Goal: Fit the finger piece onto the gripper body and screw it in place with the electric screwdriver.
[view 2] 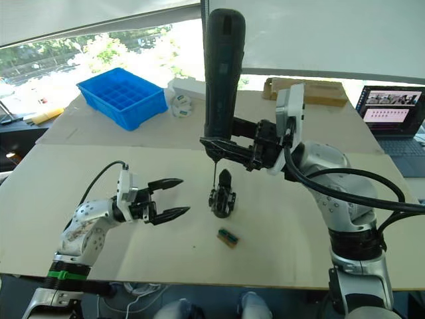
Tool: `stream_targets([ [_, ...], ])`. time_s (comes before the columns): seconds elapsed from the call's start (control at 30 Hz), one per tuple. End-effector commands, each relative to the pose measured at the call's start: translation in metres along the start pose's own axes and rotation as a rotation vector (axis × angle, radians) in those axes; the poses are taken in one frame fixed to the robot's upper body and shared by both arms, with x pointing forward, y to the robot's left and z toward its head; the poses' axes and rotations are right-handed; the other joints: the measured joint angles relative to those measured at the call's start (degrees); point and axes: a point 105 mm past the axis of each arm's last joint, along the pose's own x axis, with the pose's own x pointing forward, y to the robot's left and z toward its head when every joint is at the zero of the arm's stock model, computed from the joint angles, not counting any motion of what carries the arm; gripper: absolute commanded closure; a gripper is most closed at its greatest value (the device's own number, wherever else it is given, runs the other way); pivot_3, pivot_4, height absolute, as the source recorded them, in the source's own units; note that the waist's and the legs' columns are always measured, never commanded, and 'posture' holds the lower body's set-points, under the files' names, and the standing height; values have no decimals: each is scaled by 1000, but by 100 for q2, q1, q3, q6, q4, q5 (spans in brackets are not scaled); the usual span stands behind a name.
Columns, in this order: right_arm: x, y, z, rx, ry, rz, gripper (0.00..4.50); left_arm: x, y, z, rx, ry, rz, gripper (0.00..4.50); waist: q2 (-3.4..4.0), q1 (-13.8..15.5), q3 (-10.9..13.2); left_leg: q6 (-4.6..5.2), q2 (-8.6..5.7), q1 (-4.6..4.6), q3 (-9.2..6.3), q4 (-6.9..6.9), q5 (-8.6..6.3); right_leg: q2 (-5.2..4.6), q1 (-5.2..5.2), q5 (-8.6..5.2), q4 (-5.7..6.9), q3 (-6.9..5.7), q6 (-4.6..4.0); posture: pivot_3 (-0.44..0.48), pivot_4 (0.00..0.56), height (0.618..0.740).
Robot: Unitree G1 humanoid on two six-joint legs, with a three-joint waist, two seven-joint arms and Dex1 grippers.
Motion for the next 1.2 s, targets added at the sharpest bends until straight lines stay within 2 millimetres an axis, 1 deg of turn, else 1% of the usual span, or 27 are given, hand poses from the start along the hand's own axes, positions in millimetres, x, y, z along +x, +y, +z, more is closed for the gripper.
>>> stream_targets([
  [0.03,5,3,16,-71,-44,26,2597,1,-4,-6,29,16,-1,0,0,-10,0,-1,0,0,0,0,0,0,0,0,0,0,0,0,150,740],
  [0.17,6,4,5,-57,-10,34,2597,3,-7,-12,23,24,1,0,0,-21,0,-1,0,0,1,-1,1,-1,-3,0,2,2,-1,0,150,740],
  [0.3,5,5,-1,-51,9,37,2597,5,-9,-13,20,24,1,0,0,-26,0,-1,1,0,1,-1,1,0,-4,0,3,2,-1,0,150,740],
  [0.67,4,9,-10,-19,24,42,2597,10,-14,-13,7,16,-17,0,0,-26,0,-2,1,0,2,-1,1,-1,-5,0,5,2,-2,0,150,740],
  [1.2,0,11,-20,-21,49,40,2597,13,-17,-12,-4,12,-33,0,0,-28,0,-2,1,1,3,-1,1,-1,-5,0,6,3,-2,0,150,740],
])
